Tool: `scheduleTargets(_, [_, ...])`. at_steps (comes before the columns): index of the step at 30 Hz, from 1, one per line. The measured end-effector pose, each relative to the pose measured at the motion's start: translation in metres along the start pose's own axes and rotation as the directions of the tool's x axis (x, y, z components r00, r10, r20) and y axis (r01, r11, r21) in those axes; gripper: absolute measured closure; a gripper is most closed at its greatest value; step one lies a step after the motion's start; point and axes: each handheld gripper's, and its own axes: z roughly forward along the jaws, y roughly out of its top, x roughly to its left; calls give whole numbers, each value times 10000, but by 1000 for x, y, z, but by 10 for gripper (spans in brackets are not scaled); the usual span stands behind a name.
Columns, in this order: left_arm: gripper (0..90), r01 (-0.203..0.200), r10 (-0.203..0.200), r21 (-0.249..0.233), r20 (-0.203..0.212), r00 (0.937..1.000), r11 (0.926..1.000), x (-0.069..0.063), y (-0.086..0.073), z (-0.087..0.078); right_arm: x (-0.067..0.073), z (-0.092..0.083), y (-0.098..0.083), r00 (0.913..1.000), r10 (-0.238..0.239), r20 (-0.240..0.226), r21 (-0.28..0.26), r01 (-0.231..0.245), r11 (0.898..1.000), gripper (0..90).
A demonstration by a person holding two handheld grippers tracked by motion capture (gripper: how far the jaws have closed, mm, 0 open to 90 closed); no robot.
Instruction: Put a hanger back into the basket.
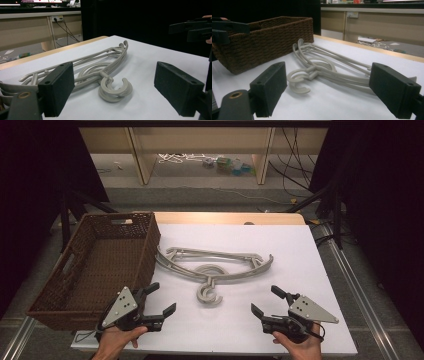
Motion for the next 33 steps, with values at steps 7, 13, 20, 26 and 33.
scheduleTargets(7, [161, -131, 129, 150, 110, 9999, 9998, -1, -1, 1, -1, 1, 1, 9999, 69, -117, 275, -66, 9996, 157])
scheduleTargets(13, [160, -126, 124, 166, 119, 9999, 9998, -1, -1, 1, -3, 6, 3, 9994, -247, -238, 502, 259, 9984, 158])
scheduleTargets(20, [160, -128, 126, 202, 107, 9999, 9997, -1, -1, 2, -15, 21, 13, 9881, -1362, -715, 1015, 1431, 9845, 170])
scheduleTargets(26, [160, -178, 174, 248, 152, 9997, 9995, -2, -1, 3, -28, 43, 21, 9739, -1693, -1512, 2125, 1993, 9566, 207])
scheduleTargets(33, [161, -52, 49, 277, 128, 9999, 9996, -1, -2, 2, -35, 78, 30, 9488, -2298, -2169, 2884, 2872, 9134, 240])
